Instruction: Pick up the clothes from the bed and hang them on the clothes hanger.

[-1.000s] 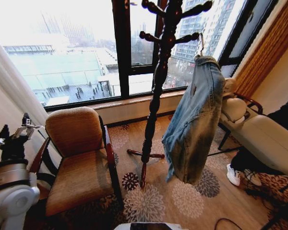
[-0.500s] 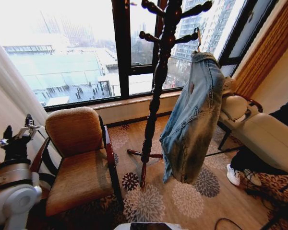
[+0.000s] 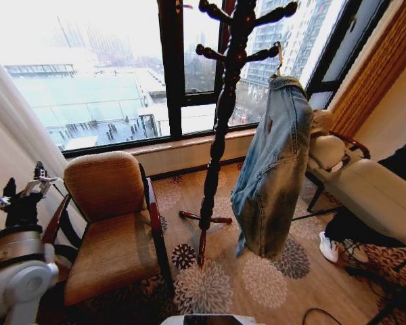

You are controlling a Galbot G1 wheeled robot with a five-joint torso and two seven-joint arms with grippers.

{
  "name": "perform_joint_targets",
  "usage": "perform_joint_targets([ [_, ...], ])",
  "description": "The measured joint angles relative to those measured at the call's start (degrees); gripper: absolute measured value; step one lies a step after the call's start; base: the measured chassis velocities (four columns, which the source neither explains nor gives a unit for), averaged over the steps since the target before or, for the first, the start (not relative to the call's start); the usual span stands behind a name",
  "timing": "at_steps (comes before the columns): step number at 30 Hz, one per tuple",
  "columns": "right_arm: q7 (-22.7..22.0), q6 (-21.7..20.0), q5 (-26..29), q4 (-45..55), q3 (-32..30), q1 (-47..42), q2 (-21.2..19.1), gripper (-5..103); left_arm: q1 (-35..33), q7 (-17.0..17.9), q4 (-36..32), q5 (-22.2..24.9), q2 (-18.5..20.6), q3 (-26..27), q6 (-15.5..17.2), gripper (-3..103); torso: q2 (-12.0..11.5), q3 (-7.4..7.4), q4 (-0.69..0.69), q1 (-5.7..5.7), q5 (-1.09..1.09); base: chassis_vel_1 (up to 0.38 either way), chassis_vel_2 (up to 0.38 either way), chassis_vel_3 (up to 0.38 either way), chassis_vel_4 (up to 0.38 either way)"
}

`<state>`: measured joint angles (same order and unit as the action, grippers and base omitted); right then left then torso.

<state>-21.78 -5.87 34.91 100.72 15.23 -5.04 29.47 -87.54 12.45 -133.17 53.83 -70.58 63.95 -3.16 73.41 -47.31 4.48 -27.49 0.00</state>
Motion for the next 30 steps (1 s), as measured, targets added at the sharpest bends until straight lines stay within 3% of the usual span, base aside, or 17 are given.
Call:
perform_joint_targets([
  [30, 1.0, -0.7, 0.2, -0.7, 1.2, 1.5, 0.5, 15, -0.2, 0.0, -0.2, -0.1, -0.3, 0.2, 0.0, 100, 0.0, 0.00, 0.00, 0.00, 0.00, 0.000, 0.000, 0.000, 0.000],
])
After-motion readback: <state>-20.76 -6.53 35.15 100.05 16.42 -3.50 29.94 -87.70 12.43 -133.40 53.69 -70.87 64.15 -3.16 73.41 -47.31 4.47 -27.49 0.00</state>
